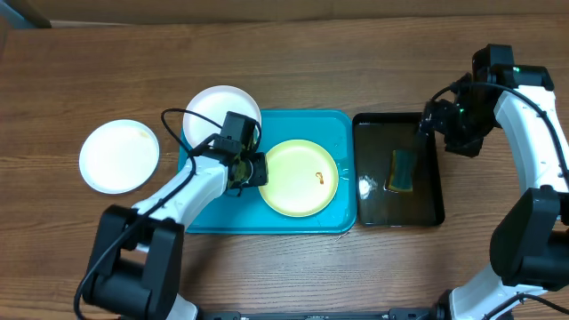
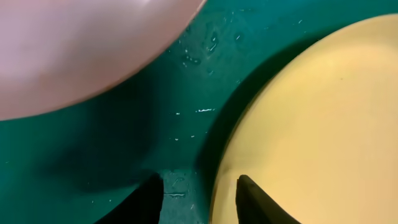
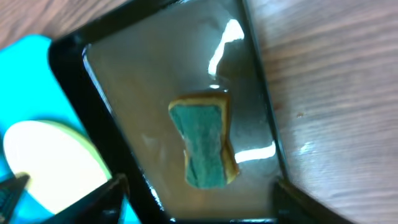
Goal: Clean dirty plates on tray and stack at the side
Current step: 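Reach the right gripper into the black tray and grasp the sponge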
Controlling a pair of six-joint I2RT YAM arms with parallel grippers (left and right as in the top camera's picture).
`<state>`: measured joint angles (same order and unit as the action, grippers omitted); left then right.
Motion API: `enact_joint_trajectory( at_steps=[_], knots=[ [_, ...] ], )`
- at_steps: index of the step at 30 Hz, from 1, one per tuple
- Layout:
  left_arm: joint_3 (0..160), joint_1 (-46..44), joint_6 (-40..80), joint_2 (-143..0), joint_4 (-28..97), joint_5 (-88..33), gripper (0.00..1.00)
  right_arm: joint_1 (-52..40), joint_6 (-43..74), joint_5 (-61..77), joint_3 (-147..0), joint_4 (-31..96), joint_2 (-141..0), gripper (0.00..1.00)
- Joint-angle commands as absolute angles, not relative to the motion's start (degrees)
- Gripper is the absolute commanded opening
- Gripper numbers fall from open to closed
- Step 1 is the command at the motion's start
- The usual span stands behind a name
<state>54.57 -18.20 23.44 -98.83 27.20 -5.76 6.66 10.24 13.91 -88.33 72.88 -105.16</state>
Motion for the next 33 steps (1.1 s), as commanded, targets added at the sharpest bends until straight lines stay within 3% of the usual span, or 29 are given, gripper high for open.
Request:
enact_joint_trajectory(
  at_steps=[1,2,4,8,14,20,28,29,30,31,32,33],
  knots=[
    [54.3,-18.5,21.9,-99.7,26.6,-6.9,0.38,6.5,10.3,6.3,-87.1,73.5,-104.5,0.5],
    [54.3,-18.5,21.8,-99.7,26.5,-6.9,0.38,6.5,10.5,4.8,-86.0,73.6,-104.5,0.44],
    [54.3,-18.5,21.8,-99.8,26.5,-6.9,0.32,6.5,11.8,4.6,-83.4,72.5,-104.5,0.43],
    [54.1,-18.5,21.8,-99.8,26.6,-6.9,0.04,5.2,11.9,6.5,-77.2,67.8,-104.5,0.46],
    [54.1,-18.5,21.8,-99.8,27.2,-6.9,0.04,-1.3,9.8,5.5,-76.4,68.1,-104.5,0.64],
    [54.1,-18.5,21.8,-99.8,28.5,-7.1,0.04,-8.3,18.1,-6.1,-74.6,64.9,-104.6,0.64],
    [54.2,-18.5,21.8,-99.8,28.6,-7.1,0.06,-9.6,18.3,-5.7,-65.2,55.1,-104.6,0.64],
    [54.2,-18.5,21.8,-99.8,28.4,-7.1,0.06,-9.6,18.3,-4.8,-63.9,53.5,-104.6,0.62],
    [54.2,-18.5,21.8,-99.8,28.4,-7.1,0.08,-9.6,18.2,-3.7,-62.8,52.2,-104.6,0.54],
    [54.2,-18.5,21.8,-99.8,28.4,-7.1,0.09,-9.6,18.2,-2.6,-61.9,51.1,-104.6,0.3],
    [54.2,-18.5,21.8,-99.8,28.4,-7.1,0.09,-9.6,18.0,-1.7,-61.3,50.4,-104.6,0.12],
    [54.2,-18.5,21.8,-99.8,28.4,-7.1,0.1,-9.6,18.0,-1.6,-61.1,50.3,-104.6,0.08]
  ],
)
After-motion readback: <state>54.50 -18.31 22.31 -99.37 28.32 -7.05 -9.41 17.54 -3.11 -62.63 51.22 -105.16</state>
